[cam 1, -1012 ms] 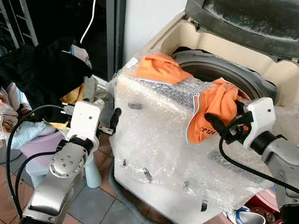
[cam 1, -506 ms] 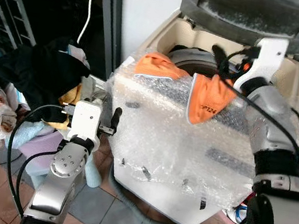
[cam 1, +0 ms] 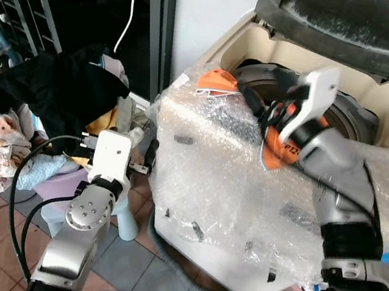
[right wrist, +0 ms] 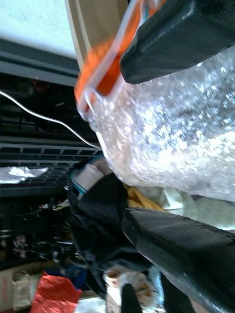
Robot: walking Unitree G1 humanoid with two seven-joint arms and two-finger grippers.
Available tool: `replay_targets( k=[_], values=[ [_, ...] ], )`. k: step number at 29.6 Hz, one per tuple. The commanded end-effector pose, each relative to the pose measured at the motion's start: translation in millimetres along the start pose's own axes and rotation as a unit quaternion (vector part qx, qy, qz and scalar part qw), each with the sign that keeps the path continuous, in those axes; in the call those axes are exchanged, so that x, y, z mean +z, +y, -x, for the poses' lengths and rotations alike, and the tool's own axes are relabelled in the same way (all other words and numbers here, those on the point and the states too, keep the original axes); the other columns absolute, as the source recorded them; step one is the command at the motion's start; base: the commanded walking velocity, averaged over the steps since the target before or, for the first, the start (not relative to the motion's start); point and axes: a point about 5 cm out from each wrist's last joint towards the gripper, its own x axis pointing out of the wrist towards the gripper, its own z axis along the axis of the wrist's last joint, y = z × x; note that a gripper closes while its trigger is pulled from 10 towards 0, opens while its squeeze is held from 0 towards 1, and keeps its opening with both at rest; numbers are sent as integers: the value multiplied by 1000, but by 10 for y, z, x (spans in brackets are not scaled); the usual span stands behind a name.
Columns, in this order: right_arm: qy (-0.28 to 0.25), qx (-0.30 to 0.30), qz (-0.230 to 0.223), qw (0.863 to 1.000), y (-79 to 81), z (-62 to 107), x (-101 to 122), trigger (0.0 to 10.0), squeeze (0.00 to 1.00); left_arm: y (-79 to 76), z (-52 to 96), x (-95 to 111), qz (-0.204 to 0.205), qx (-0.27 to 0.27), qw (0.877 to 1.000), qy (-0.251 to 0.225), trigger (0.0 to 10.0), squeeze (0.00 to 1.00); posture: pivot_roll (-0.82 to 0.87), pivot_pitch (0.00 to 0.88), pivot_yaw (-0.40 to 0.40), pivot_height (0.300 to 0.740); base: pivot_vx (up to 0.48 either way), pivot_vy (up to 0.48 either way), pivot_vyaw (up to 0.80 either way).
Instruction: Clothes washing
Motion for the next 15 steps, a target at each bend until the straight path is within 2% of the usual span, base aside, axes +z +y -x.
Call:
replay_targets(
  k=[1, 4, 5, 7, 9, 10, 11, 15],
  values=[
    [-1, 2, 25, 1000, -1, -39, 52, 10000, 0, -5, -5, 9, -3, -1, 1000, 0, 10000, 0, -17, 0, -3, 740, 0, 0, 0],
    [-10, -33, 46, 998, -71, -41, 89, 10000, 0, 8, -3, 15, -2, 5, 1000, -3, 10000, 0, -12, 0, -5, 740, 0, 0, 0],
    [-24, -80, 75, 994, -138, -17, 158, 10000, 0, 20, 3, 20, -2, 7, 1000, -4, 10000, 0, -8, 0, -9, 740, 0, 0, 0],
    [-43, -108, 89, 989, -157, 19, 227, 10000, 0, 26, 7, 24, -1, 9, 1000, -5, 10000, 0, -8, 0, -9, 740, 0, 0, 0],
    [-54, -129, 92, 986, -153, 54, 253, 10000, 0, 34, 8, 26, -2, 15, 1000, -6, 10000, 0, -8, 0, -9, 740, 0, 0, 0],
    [-62, -158, 97, 981, -125, 103, 239, 10000, 0, 40, 11, 27, -1, 18, 1000, -7, 10000, 0, -13, 0, -11, 740, 0, 0, 0],
    [-62, -158, 97, 981, -125, 103, 239, 10000, 0, 40, 11, 27, -1, 18, 1000, -7, 10000, 0, -13, 0, -11, 740, 0, 0, 0],
    [-66, -214, 94, 970, -6, 187, 105, 10000, 0, 48, 12, 25, 1, 21, 1000, -6, 10000, 0, -19, 0, -8, 740, 0, 0, 0]
  ],
)
